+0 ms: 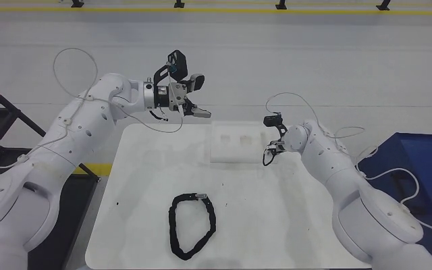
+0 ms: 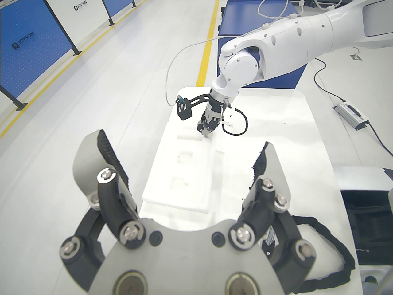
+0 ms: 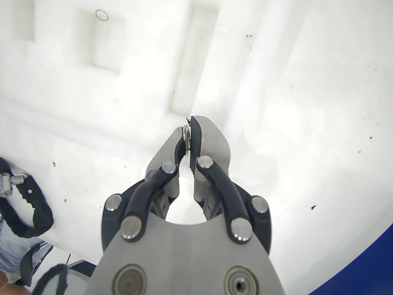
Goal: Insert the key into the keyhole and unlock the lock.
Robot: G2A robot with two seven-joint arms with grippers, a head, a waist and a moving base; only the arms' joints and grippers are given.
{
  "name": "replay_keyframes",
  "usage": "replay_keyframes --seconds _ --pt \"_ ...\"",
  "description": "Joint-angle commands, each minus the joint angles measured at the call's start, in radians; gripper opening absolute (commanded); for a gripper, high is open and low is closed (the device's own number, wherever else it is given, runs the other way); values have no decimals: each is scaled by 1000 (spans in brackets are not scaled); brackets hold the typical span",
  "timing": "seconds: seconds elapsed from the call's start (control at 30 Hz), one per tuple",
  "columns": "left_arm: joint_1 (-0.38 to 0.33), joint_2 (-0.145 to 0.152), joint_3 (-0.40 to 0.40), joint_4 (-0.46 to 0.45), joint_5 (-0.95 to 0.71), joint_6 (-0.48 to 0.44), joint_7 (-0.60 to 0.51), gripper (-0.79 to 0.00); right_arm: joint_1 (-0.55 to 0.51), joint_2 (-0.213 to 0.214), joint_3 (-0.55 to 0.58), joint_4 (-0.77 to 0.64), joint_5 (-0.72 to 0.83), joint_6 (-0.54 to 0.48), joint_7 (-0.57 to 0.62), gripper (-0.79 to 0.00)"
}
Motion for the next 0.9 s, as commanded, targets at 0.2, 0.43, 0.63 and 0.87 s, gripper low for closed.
replay_keyframes --seconds 0.2,0.43,0.63,0.87 --pt "0 0 0 0 0 0 0 0 18 13 13 -37 -38 -10 3 -785" --pt "0 0 0 0 0 0 0 0 18 42 24 -130 -107 15 -3 -785" --pt "0 0 0 0 0 0 0 0 -13 92 65 -287 -137 19 28 -785" --pt "0 0 0 0 0 0 0 0 -119 203 208 -614 -126 -28 141 -785"
